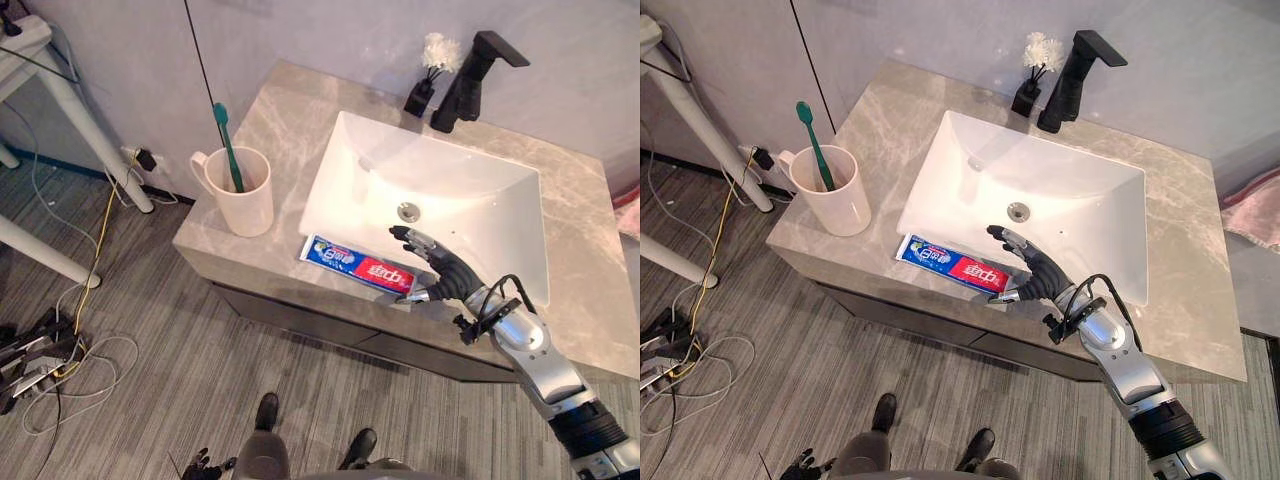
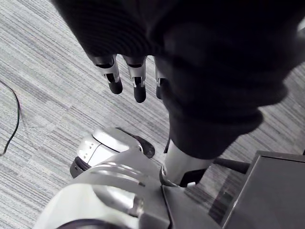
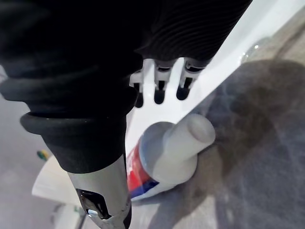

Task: Organize washtable

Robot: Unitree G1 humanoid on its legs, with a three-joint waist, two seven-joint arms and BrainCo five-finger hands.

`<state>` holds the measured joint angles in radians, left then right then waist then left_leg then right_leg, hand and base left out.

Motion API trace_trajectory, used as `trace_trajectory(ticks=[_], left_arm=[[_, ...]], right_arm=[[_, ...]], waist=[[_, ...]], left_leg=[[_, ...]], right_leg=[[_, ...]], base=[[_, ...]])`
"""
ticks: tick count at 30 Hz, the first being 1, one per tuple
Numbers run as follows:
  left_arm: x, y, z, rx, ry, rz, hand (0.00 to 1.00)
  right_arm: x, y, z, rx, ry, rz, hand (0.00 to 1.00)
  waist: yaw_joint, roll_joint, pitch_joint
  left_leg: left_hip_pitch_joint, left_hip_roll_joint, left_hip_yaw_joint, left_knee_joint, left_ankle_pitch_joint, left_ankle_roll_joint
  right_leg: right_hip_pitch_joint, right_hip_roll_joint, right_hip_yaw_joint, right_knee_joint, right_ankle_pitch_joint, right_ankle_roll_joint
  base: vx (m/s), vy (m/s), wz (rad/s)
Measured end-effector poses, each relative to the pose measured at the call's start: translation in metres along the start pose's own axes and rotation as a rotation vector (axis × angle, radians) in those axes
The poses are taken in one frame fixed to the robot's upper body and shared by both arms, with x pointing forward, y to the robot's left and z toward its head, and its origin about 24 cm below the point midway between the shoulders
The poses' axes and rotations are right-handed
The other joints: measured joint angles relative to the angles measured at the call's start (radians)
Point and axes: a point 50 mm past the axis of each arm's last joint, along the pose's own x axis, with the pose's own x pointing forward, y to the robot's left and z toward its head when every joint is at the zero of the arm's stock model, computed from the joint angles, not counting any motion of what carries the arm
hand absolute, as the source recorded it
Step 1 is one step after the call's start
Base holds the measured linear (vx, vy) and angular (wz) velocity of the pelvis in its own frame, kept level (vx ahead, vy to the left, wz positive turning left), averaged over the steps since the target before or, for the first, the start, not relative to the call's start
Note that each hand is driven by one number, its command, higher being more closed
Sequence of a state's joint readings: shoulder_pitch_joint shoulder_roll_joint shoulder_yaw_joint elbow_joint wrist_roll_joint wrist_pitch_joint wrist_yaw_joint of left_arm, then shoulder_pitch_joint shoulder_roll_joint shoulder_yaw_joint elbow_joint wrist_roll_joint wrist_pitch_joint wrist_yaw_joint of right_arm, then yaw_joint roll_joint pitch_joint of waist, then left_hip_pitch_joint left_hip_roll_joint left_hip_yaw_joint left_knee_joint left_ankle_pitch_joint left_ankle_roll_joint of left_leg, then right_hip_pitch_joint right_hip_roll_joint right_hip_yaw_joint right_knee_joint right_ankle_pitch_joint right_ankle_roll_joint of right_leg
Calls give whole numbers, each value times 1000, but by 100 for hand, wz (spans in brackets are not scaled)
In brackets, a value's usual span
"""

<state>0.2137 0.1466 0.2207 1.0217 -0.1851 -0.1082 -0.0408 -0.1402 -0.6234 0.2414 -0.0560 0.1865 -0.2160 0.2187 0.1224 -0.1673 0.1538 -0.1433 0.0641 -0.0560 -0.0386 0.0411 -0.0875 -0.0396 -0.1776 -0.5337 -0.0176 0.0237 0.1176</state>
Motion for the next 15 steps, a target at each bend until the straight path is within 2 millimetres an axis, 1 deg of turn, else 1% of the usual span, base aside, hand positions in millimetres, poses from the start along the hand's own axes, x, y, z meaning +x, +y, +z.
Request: trace_trajectory(ticks=[4,15], left_arm=[[0,0,0,0,-1,1,0],[0,1,2,-3,-12,-1,0]], right_arm=[[0,0,0,-3,0,1,0],[2,-5,3,-49,-4,8,0]], waist=[[1,-3,1],[0,-6,3]], left_leg=[[-1,-1,-14,-23,15,5],[-19,-10,-17,-28,19,10]], right_leg=[[-2,1,-14,1,0,0],[-24,0,-13,6,-1,-1]], base=[[1,-2,11],[1,0,1]])
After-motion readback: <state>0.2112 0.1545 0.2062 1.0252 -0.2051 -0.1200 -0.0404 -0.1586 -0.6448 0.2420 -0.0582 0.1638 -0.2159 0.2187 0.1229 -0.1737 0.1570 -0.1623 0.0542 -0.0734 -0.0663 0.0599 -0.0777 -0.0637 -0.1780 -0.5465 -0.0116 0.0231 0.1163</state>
